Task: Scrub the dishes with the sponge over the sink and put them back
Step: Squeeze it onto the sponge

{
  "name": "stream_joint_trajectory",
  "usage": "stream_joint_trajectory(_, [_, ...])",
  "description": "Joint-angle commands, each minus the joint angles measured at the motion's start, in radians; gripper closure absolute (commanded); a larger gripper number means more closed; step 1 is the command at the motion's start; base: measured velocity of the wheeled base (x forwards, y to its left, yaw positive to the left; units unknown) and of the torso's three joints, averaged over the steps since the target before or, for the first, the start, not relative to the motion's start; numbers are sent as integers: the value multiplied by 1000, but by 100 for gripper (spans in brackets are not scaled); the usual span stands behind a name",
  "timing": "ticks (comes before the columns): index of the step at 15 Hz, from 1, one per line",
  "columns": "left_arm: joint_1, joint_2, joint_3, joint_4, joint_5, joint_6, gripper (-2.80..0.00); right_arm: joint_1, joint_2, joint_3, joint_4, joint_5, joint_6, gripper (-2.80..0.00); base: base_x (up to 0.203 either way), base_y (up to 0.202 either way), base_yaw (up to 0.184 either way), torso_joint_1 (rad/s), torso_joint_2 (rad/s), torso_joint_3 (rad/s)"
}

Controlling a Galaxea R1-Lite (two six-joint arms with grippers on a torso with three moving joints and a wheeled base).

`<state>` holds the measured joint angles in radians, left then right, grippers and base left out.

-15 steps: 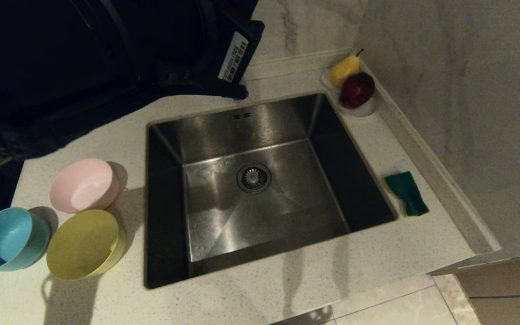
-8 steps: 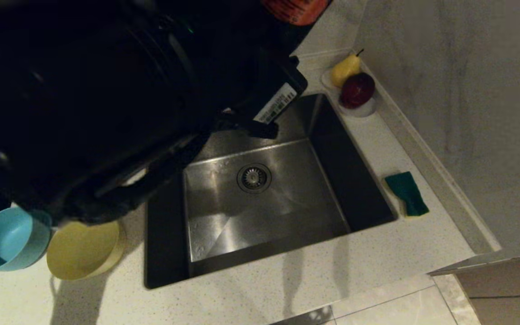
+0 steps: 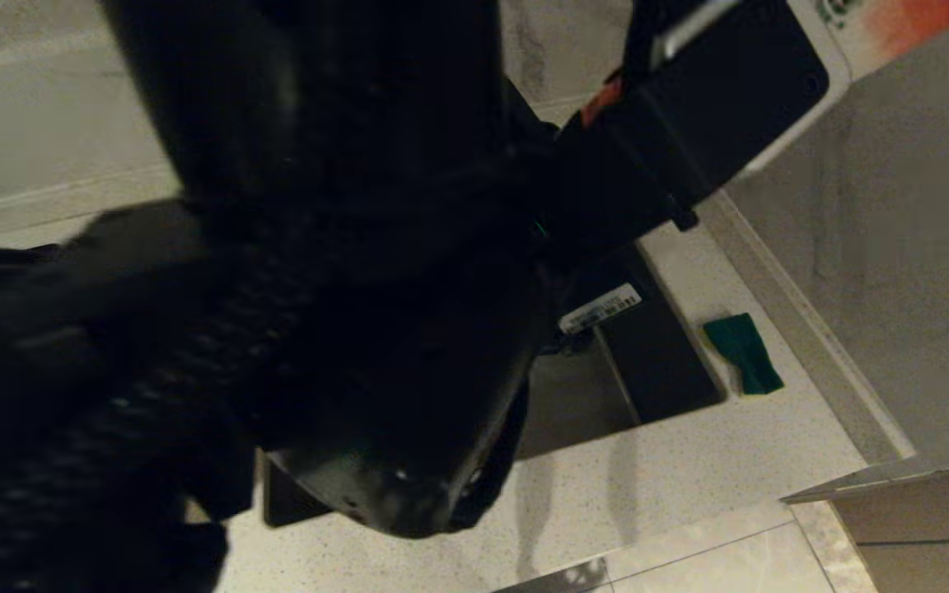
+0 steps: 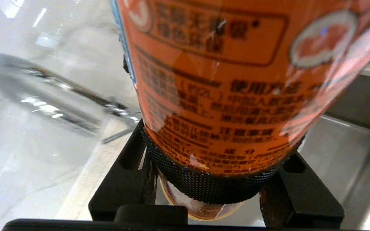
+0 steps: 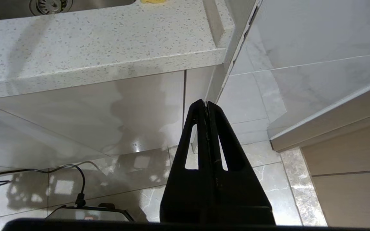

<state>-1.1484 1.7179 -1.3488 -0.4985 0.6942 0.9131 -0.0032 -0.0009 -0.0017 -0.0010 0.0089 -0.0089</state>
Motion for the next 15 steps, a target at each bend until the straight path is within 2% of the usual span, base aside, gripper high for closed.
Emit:
stream_joint_trajectory(1, [-5,96,7,-57,15,27,0,0,-1,0,-1,0,0,0,0,0,0,0,0,0])
stream_joint_trajectory(8, [-5,204,11,-72,36,45,0,0,-1,0,-1,0,0,0,0,0,0,0,0,0])
stream_joint_trajectory(13, [-6,232,20,-68,38,97,0,0,-1,0,-1,0,0,0,0,0,0,0,0,0])
stream_joint_trajectory(15, [-5,250,20,-64,62,127,0,0,-1,0,-1,0,0,0,0,0,0,0,0,0])
